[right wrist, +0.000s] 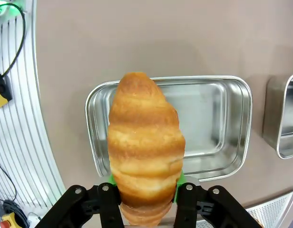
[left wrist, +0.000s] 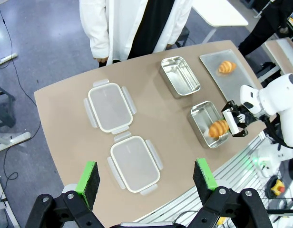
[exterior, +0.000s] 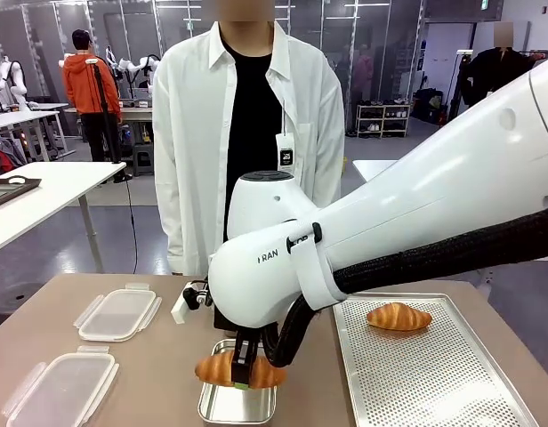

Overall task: Place the bread into the airtight container.
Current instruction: Pick up a Butter Roll and place it into an empty Airtight Container.

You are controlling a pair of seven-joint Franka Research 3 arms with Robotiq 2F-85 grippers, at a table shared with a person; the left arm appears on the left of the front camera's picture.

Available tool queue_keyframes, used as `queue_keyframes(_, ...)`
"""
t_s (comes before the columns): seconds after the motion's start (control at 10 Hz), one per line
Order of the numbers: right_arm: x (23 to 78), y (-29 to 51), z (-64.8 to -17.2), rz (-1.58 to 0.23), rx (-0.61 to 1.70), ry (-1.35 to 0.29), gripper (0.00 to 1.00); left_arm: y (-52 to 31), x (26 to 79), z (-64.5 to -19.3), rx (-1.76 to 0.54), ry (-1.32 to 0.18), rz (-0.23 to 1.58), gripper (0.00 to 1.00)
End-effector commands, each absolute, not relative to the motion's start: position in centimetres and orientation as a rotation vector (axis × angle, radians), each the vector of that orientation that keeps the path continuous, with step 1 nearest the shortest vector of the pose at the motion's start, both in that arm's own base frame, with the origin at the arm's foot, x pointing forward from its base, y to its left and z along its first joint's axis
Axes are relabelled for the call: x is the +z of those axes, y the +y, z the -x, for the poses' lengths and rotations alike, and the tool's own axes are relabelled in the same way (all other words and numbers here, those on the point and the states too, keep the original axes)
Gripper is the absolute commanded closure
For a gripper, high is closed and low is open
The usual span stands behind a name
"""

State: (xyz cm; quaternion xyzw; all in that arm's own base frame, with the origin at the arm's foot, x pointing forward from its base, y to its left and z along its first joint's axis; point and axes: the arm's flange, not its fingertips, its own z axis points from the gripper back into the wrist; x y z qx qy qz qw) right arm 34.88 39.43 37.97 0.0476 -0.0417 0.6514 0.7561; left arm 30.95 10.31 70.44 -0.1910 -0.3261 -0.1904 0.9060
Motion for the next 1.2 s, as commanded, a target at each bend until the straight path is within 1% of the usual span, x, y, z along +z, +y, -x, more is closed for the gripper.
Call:
queue_keyframes(0.0,38.2,39.0,-34.3,-0.11,1.419,-0.101,0.55,10.3,70.5,-30.9,-0.41,-0.677,0.399,0.0)
queue_keyframes(0.2,38.1,39.5,-34.8,-0.103,1.422,-0.093,0.55,10.3,70.5,-30.9,-0.41,-0.677,0.399,0.0)
queue_keyframes(0.3,38.0,38.8,-34.9,-0.102,1.361,-0.103,0.55,10.3,70.5,-30.9,-0.41,-0.677,0.399,0.0)
queue_keyframes(0.4,38.1,38.6,-34.9,-0.111,1.267,-0.128,0.55,10.3,70.5,-30.9,-0.41,-0.677,0.399,0.0)
queue_keyframes(0.5,38.2,38.4,-34.9,-0.078,1.185,-0.158,0.55,10.3,70.5,-30.9,-0.41,-0.677,0.399,0.0)
queue_keyframes(0.7,38.8,39.2,-33.6,-0.154,1.025,-0.183,0.55,10.3,70.5,-30.9,-0.41,-0.677,0.399,0.0)
queue_keyframes(0.8,38.8,39.5,-33.2,-0.144,0.863,-0.187,0.55,10.3,70.5,-30.9,-0.41,-0.677,0.399,0.0)
queue_keyframes(1.1,38.4,40.0,-33.6,-0.181,0.553,-0.231,0.55,10.3,70.5,-30.9,-0.41,-0.677,0.399,0.0)
